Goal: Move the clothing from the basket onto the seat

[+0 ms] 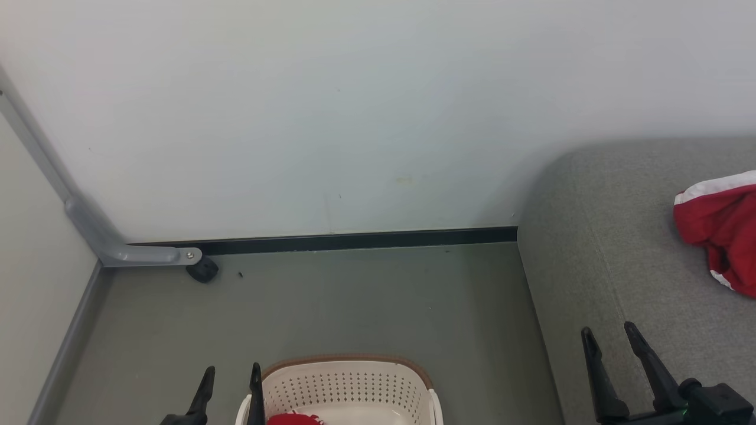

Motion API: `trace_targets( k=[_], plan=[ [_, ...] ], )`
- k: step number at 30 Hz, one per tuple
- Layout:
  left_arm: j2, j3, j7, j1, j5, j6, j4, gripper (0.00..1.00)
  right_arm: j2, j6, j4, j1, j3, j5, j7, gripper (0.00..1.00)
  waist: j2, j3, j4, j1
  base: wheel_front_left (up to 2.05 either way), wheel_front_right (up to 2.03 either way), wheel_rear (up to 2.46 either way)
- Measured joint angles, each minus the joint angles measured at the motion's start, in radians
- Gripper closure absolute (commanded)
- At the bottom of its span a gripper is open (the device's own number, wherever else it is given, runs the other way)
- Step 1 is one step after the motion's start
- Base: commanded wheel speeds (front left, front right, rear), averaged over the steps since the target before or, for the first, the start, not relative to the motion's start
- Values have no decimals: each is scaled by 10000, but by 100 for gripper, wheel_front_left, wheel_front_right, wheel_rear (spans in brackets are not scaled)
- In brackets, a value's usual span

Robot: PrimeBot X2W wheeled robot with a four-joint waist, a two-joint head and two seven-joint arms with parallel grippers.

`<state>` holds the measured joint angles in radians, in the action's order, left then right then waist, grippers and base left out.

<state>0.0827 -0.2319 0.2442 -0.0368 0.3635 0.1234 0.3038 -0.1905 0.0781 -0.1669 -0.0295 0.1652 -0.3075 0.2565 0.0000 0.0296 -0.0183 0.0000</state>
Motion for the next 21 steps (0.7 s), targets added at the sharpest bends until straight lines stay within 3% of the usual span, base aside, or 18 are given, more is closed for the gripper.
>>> trace_targets(
  k=[12,21],
  plan=[
    [-138,31,48,-24,-146,0,69,0,-86,-86,585,1,-71,0,-8,0,0,362,21,0,0,0,0],
    [-255,-535,-247,-593,-251,0,1003,0,-305,-88,1183,-206,-140,71,-117,0,0,1108,-59,1,0,0,0]
  ],
)
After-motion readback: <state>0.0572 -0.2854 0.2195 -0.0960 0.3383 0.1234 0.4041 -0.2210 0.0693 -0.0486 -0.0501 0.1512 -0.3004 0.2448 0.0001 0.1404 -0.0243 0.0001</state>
